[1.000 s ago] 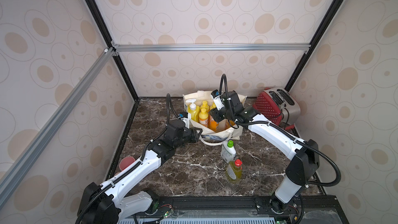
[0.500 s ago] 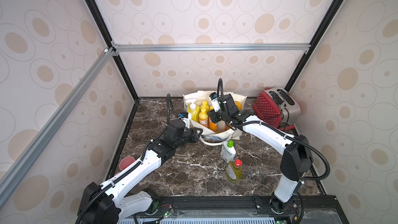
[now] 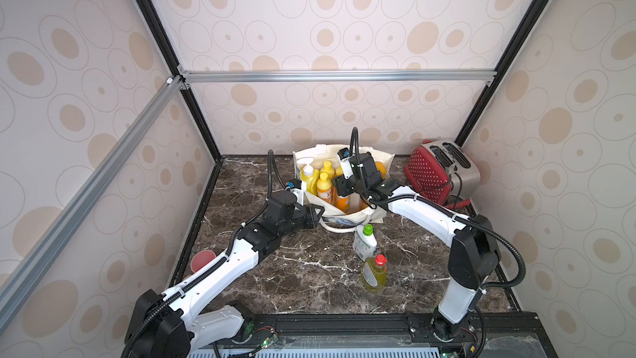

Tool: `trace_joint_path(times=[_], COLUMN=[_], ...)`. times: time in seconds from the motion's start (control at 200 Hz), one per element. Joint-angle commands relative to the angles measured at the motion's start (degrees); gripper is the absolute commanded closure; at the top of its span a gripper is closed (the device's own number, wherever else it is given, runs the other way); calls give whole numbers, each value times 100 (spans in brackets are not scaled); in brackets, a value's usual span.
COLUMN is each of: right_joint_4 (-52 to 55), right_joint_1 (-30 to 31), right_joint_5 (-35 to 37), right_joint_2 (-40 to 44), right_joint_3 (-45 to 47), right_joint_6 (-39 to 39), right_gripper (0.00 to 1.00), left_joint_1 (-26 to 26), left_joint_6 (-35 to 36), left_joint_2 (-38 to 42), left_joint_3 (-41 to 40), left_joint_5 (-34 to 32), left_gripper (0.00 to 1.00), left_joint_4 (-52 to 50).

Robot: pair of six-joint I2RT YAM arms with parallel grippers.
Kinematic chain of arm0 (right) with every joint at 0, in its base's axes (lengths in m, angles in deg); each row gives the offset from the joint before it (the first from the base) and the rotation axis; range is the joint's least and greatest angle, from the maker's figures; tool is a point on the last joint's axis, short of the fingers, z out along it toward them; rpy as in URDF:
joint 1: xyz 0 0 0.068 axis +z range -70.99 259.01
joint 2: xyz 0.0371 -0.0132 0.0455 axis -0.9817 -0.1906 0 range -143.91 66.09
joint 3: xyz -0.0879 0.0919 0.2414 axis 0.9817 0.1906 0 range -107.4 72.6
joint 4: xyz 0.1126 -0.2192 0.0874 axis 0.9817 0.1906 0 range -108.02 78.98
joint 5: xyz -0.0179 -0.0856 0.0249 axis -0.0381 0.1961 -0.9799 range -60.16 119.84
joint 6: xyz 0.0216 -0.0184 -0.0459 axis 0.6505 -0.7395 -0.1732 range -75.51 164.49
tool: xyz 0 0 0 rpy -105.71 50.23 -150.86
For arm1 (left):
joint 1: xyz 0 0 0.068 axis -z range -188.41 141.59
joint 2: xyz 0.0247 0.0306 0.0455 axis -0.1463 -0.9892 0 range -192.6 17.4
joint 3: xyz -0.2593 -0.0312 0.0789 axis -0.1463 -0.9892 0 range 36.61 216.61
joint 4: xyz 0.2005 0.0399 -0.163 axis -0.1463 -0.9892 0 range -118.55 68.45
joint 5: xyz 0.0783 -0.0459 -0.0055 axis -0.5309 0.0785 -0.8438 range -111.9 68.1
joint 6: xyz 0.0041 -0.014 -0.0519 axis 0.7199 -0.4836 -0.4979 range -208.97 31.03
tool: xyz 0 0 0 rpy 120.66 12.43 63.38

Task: Pack dish soap into the shopping bag
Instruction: Place the bottle of dish soap in the shopping bag.

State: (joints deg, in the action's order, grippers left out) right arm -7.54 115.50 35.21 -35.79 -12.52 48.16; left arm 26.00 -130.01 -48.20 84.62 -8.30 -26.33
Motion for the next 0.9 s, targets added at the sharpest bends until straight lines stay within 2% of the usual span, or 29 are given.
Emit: trace_joint_path(times=[0.0,0.25,0.421,0.556,0.651,0.896], right_joint_4=[-160,602,1970,2851,3055,2925], right_joint_1=[-28,-62,-272,-509,-590,-595], right_joint_5=[-46,-315,-569,-1156,-1443,-1522], right_joint_2=[175,615,850,884,877,562], right_joint_3=[-132,-614,-1161,-1311,-1204,-1178], right_joint_6=[29,1,-22,-8,-69,-162], right_gripper=[28,26,24,24,28,34], left_joint_1=[66,67,71,68,67,69], left_joint_6=[113,130,149,155,149,140], left_joint_2=[-63,-38,-29,-25,-14,75], left_joint_3=[56,86,95,103,104,56], left_joint_5=[106,104,114,107,111,92], left_gripper=[75,74,74,74,74,74], left_joint_4=[-2,-55,-83,-78,-76,-100])
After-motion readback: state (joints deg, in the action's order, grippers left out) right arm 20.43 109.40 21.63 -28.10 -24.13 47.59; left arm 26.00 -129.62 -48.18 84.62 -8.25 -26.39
